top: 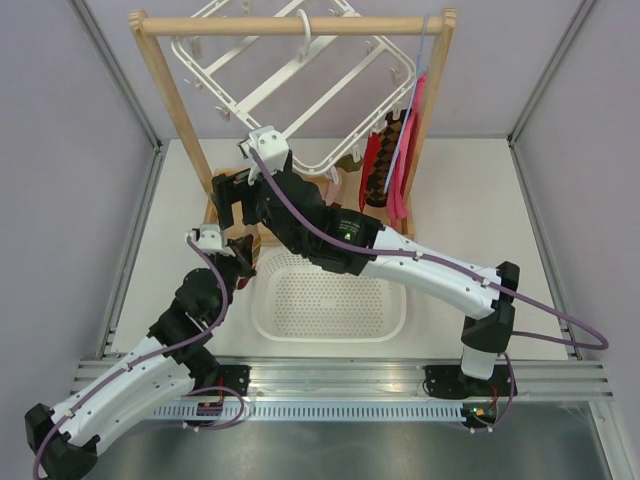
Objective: Remove the socks clipped to the hanger
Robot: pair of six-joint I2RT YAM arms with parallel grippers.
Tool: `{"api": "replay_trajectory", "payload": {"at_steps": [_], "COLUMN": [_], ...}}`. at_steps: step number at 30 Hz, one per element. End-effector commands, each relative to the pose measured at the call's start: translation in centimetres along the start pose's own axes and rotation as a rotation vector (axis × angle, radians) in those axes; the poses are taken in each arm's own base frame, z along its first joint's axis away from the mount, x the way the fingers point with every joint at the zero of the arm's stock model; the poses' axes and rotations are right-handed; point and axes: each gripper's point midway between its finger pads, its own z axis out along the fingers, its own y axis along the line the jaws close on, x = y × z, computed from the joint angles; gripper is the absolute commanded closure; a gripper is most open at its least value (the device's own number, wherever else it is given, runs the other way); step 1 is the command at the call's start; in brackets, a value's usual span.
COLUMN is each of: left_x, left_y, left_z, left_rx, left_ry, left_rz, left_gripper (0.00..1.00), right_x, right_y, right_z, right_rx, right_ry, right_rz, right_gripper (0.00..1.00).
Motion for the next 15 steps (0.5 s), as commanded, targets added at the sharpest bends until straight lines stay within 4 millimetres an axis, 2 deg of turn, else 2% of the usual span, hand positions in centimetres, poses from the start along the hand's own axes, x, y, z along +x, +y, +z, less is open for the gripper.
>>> {"api": "replay_trajectory", "payload": {"at_steps": [1, 6, 15], "left_x": [-2.0, -2.3, -2.7], "left_y": [-0.6, -0.7, -0.7], "left_z": [-0.3, -0.4, -1.0], "left_rx": [0.014, 0.018, 0.032], "left_ry": [-0.028, -0.025, -0.035], "left_rz": [-0.024, -0.035, -0.061], "left_gripper": [0.98, 0.98, 0.98], "right_x": [-2.2, -1.5, -1.5], "right_y": [-1.3, -2.6, -5.3], "right_z": [0.3, 1.0, 2.4], "right_rx": [0.045, 0.107, 0.2], "right_ry": [-0.038, -0.035, -0.051], "right_rz": [0.066, 0.061, 0.084], "right_gripper": [0.02, 0.02, 0.02]}}
